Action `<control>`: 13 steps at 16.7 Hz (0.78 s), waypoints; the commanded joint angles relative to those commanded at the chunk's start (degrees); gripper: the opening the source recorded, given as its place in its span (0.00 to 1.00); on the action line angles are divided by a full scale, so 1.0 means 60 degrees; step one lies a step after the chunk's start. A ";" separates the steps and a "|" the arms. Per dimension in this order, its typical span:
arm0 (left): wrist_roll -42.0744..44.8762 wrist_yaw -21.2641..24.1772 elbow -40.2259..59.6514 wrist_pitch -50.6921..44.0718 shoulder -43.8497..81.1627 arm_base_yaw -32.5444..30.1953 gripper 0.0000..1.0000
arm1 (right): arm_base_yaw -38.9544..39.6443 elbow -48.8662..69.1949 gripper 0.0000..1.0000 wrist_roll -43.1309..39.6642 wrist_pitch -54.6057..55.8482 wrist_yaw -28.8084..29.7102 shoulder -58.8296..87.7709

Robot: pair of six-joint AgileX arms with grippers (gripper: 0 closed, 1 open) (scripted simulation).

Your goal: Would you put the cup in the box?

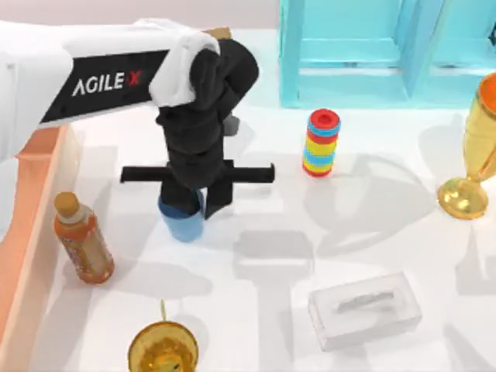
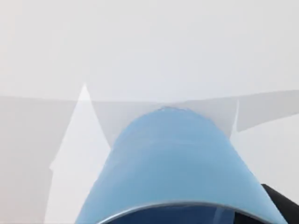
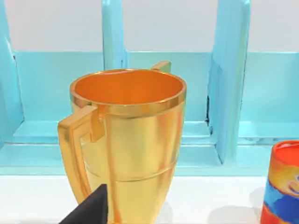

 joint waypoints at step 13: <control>0.5870 0.0221 0.0157 -0.2819 -0.3123 0.5461 0.00 | 0.0000 0.0000 1.00 0.0000 0.0000 0.0000 0.0000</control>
